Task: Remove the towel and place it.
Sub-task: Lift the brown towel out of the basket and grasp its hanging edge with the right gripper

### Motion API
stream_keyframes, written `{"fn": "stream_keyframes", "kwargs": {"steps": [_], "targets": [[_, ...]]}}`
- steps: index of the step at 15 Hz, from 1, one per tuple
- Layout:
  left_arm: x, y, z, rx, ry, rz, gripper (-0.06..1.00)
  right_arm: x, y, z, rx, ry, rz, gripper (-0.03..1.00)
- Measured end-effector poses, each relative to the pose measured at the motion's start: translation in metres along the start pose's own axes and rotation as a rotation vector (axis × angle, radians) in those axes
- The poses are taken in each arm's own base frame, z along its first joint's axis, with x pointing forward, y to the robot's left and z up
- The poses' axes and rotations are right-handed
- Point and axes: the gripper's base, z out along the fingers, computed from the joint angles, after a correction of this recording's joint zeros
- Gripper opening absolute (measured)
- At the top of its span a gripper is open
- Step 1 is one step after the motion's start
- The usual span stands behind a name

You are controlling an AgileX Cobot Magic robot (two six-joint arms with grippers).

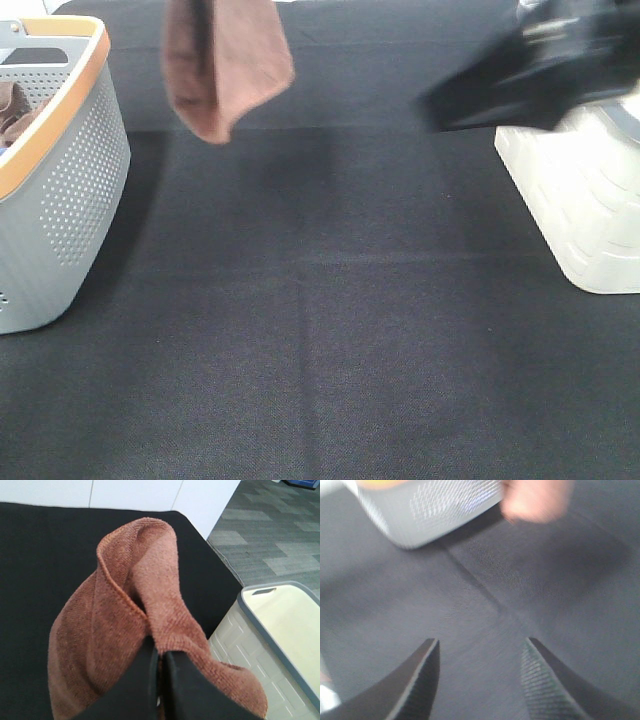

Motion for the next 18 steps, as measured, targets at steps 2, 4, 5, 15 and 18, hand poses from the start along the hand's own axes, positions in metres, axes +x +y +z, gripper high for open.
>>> {"fn": "stream_keyframes", "kwargs": {"steps": [2, 4, 5, 15, 18], "targets": [[0.009, -0.003, 0.012, 0.008, 0.029, -0.010, 0.01, -0.023, 0.007, 0.048, 0.048, 0.000, -0.147, 0.49], [0.012, -0.009, 0.015, 0.021, 0.038, -0.011, 0.01, -0.031, 0.012, 0.082, 0.081, -0.052, -0.186, 0.49], [0.013, -0.012, 0.015, 0.028, 0.037, -0.009, 0.01, -0.033, 0.015, 0.096, 0.088, -0.078, -0.190, 0.49], [0.020, -0.038, 0.015, 0.104, 0.062, -0.027, 0.01, -0.030, 0.015, 0.189, 0.219, -0.295, -0.082, 0.53], [0.008, -0.044, -0.006, 0.123, 0.025, -0.010, 0.01, -0.022, 0.009, 0.203, 0.258, -0.301, 0.075, 0.60]]}}
